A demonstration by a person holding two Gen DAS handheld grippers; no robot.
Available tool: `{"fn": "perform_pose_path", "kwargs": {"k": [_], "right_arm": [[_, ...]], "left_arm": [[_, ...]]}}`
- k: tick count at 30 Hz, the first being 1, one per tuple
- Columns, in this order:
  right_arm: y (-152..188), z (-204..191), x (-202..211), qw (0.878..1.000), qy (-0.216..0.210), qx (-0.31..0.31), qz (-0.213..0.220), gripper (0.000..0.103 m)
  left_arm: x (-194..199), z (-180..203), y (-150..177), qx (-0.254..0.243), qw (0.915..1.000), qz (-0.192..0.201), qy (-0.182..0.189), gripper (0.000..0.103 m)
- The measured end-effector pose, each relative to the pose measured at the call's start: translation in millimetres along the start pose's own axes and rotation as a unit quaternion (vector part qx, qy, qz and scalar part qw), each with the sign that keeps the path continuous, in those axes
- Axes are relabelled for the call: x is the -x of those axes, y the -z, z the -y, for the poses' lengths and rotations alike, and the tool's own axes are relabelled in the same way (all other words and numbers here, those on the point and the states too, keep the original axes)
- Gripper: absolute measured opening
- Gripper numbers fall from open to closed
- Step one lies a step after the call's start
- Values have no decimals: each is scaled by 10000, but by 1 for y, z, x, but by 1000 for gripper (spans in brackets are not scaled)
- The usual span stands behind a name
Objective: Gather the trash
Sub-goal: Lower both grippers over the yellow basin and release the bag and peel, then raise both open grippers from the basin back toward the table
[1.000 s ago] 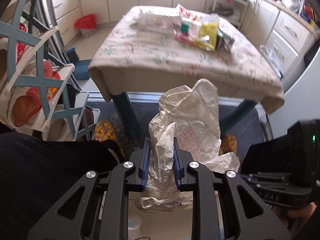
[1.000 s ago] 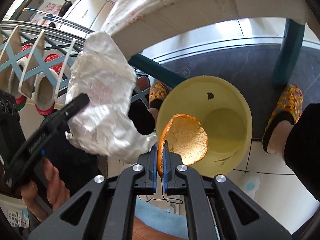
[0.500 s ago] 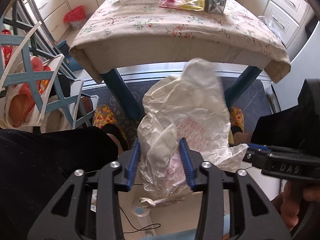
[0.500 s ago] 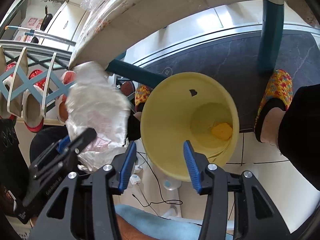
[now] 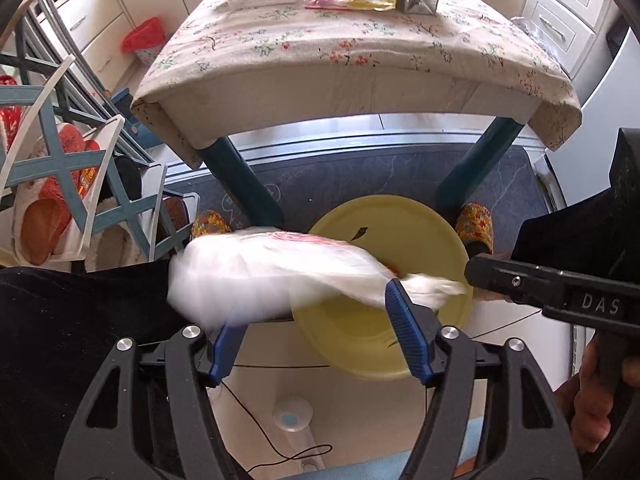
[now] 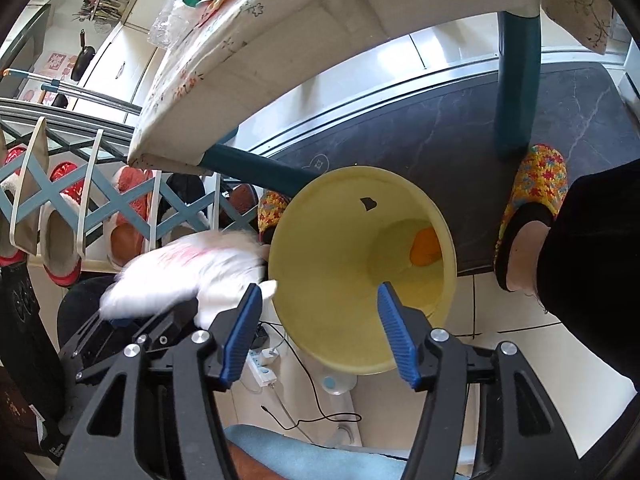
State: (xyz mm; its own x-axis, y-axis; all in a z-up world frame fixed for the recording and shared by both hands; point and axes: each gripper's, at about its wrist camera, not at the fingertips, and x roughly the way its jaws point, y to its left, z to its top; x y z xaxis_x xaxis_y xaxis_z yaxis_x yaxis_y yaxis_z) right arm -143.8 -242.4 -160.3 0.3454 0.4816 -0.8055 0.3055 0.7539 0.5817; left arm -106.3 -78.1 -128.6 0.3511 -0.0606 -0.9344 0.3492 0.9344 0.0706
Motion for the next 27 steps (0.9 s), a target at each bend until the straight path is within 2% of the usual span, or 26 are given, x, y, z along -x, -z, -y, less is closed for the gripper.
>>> {"fn": "perform_pose_path", "kwargs": {"k": [7,17,22,27], "right_arm": [[-2,1,3,10000,13,16,76,60],[-2,0,4,9999,16,55,102,61],[-2,-3,6,9998,36,117,174,61],[-1,-12,12,9983,148,403,387,63]], "left_arm": [[4,4,-1,-98,9999,105,72,69],[7,-5,-3,138,9994,161,265,70],[17,-8,-5,234,9983,484,241,79],[29,-13,-7,378,9958,802,226,81]]}}
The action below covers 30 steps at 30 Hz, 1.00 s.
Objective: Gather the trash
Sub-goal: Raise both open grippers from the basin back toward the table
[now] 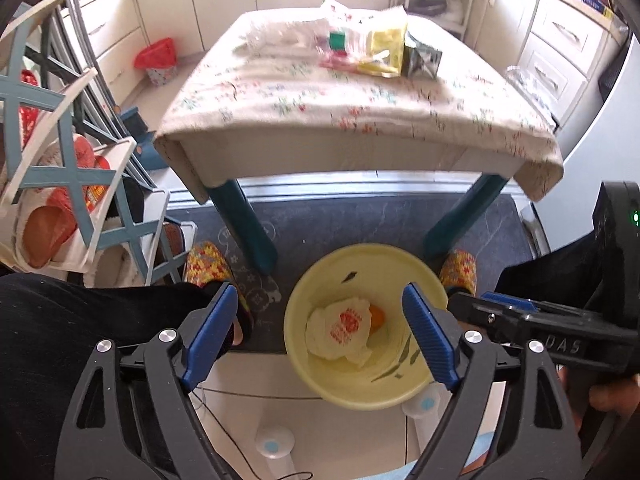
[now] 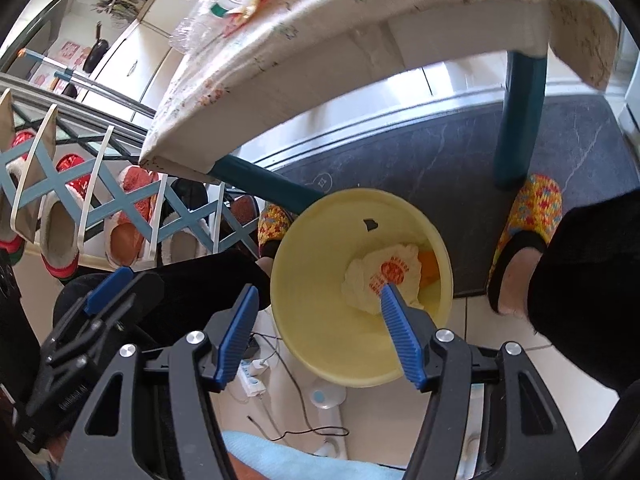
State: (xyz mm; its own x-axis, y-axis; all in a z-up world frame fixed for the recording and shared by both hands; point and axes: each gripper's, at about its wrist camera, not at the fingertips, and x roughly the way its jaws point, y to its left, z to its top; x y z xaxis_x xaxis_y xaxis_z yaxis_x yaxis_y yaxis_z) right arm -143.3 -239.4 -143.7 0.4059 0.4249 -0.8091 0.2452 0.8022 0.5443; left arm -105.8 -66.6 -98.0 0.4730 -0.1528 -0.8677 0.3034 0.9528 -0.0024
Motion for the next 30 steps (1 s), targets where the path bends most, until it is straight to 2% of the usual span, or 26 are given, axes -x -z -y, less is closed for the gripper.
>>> {"fn": "perform_pose_path", "kwargs": {"k": [4,20,30], "right_arm": [[-1,-6,4,9996,87,219,152,64],[2,-20,16,9959,289,691,508,70],[5,-30,31,9893,409,1017,967,71]], "left_arm": [[6,-2,-3,70,9999,156,4,82],[14,-6,-3,228,9991,343,93,85],[36,-17,-7,568,9941,885,254,88]]}}
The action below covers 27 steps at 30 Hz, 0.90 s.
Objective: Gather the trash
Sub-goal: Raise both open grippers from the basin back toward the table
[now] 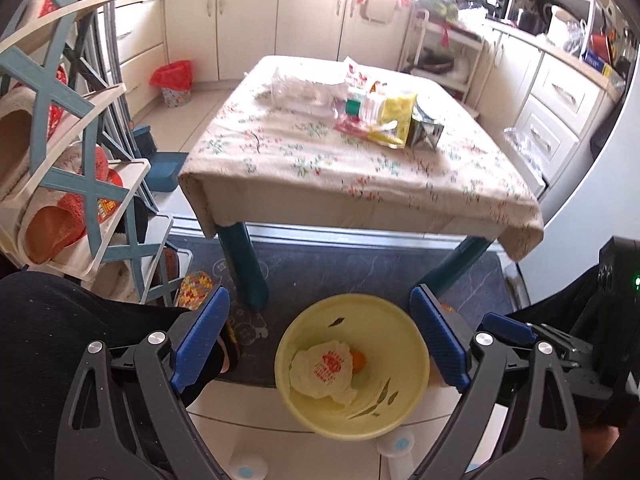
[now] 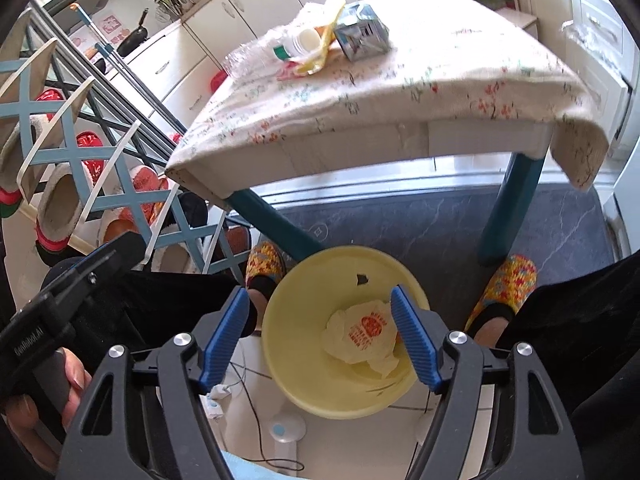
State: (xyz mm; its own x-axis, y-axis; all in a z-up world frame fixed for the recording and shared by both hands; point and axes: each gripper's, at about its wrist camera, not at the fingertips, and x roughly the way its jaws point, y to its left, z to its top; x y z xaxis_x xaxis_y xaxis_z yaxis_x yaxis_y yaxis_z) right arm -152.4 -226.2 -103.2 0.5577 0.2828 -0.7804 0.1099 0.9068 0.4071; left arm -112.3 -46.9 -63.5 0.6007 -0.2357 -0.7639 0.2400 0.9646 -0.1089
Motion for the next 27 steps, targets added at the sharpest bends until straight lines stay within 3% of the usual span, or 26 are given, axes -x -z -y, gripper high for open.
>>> {"fn": "perform_pose_path", "kwargs": {"k": [7,18,27], "right_arm": [[-3,-11,9,9990,109,259,347,71],[-17,-22,26,9943,259,633,812,75],[-56,-39,30,9876,271,1078,1112,75]], "left_arm": [[12,-5,-5,158,9992,362,-2,90],[18,-9,-19,158,9979,586,-224,91],[15,-17,-59,263,9960,804,-271,92]]}}
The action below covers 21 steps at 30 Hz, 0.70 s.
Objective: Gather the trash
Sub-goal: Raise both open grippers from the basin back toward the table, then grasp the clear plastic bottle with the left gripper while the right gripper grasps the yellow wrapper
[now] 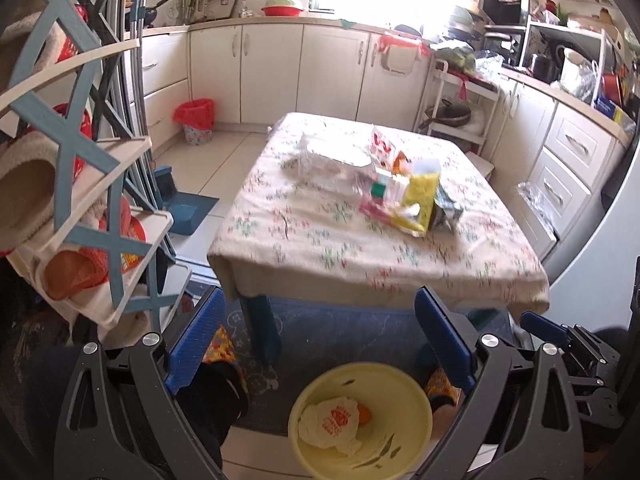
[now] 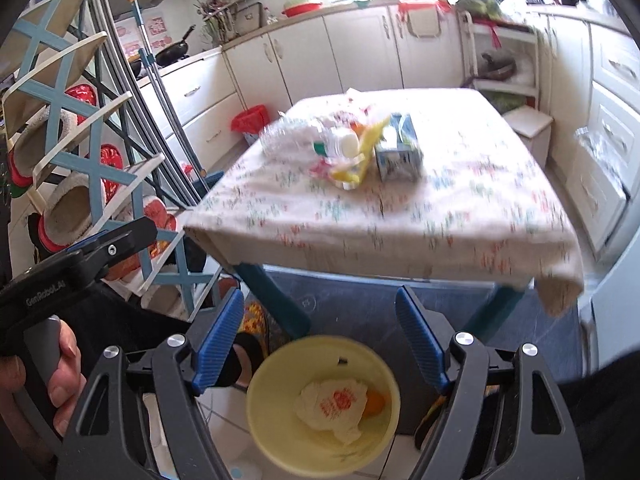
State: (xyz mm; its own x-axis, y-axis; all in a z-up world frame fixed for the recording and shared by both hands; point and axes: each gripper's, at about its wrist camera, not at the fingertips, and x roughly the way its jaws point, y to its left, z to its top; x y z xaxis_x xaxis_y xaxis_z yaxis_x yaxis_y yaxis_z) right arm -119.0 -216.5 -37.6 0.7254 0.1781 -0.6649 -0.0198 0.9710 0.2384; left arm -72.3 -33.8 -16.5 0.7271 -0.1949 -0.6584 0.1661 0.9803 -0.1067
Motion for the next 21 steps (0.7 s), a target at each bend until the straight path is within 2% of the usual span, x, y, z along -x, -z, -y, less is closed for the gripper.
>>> {"fn": "perform_pose_path", "kwargs": {"k": [5,10,15,21], "right_arm": [[-37,1,-6,9995,38,232,227,75],[-61,9,-22,9989,118,339,289,75],[-76,23,-45,9998,96,131,130,75],[-106,42,-68,9994,313,-104,101,75]], "left_arm": [[-15,-4,-26,89,10000,22,-31,92],[-42,-9,-48,261,9996,-116,-13,92],[-75,-14,-60,476,9980,-417,69,92],[-105,-9,-68,635,9954,-689,222,92]]}}
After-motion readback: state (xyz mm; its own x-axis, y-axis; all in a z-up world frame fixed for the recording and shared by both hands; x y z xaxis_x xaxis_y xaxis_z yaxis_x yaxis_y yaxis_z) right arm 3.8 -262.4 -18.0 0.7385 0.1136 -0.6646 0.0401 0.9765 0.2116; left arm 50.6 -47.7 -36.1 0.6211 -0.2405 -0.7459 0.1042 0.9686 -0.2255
